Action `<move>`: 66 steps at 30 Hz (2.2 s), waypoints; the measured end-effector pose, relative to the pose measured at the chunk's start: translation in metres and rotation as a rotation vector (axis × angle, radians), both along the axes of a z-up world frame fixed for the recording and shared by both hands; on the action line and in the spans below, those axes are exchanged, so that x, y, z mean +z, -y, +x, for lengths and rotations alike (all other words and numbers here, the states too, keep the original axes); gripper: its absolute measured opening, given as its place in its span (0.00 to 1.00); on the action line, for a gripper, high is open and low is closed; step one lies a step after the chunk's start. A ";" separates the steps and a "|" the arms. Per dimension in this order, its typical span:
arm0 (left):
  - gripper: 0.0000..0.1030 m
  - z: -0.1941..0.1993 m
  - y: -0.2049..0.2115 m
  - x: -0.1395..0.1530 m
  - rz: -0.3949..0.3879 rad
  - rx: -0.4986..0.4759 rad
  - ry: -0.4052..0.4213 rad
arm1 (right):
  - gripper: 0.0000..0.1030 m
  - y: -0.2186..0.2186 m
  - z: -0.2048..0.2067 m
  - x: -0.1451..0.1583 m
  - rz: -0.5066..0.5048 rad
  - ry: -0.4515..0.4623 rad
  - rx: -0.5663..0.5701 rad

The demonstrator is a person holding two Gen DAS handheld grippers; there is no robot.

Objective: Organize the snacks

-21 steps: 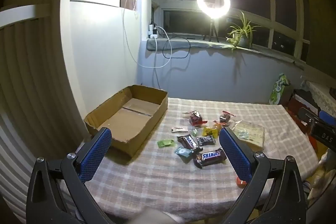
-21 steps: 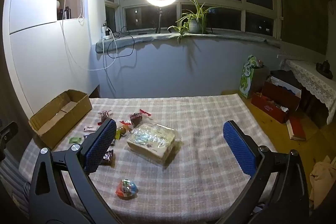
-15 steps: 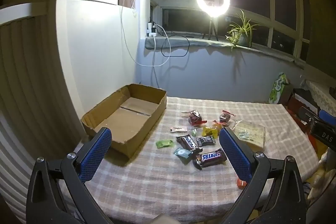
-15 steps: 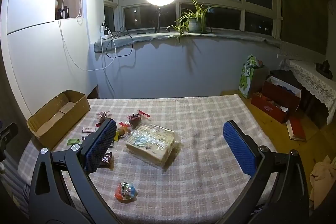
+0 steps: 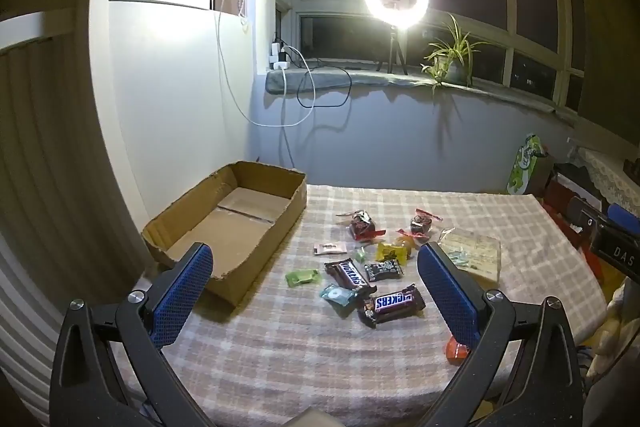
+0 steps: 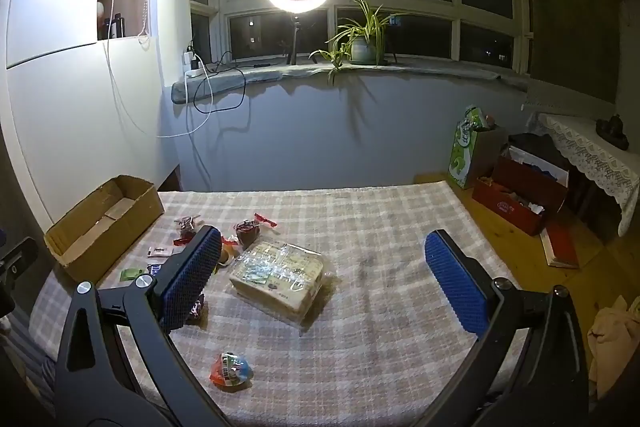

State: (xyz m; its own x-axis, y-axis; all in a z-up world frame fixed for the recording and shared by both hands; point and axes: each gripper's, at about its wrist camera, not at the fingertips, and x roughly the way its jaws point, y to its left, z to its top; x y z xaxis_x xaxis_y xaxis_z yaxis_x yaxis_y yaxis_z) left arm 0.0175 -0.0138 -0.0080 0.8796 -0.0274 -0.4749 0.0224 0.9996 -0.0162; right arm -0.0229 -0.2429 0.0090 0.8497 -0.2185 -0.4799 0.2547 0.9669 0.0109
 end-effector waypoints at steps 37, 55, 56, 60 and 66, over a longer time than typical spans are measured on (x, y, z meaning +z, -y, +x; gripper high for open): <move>0.99 0.005 0.002 0.001 -0.005 -0.018 -0.002 | 1.00 -0.012 0.002 0.013 -0.029 0.018 0.011; 0.99 0.017 0.008 -0.003 -0.001 -0.034 -0.028 | 1.00 -0.002 0.013 -0.001 -0.008 -0.012 0.004; 0.99 0.018 0.009 -0.004 0.000 -0.035 -0.029 | 1.00 -0.001 0.014 -0.002 -0.008 -0.013 0.003; 0.99 0.021 0.011 -0.005 -0.001 -0.041 -0.033 | 1.00 -0.001 0.014 -0.002 -0.007 -0.013 0.004; 0.99 0.026 0.014 -0.008 -0.001 -0.054 -0.045 | 1.00 0.000 0.015 -0.004 -0.003 -0.022 0.004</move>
State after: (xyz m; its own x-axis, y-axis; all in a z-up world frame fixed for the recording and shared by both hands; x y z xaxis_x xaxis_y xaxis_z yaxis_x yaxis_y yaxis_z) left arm 0.0436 -0.0282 -0.0159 0.8547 -0.0749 -0.5138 0.0760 0.9969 -0.0190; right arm -0.0076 -0.2432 0.0045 0.8399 -0.2171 -0.4975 0.2514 0.9679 0.0020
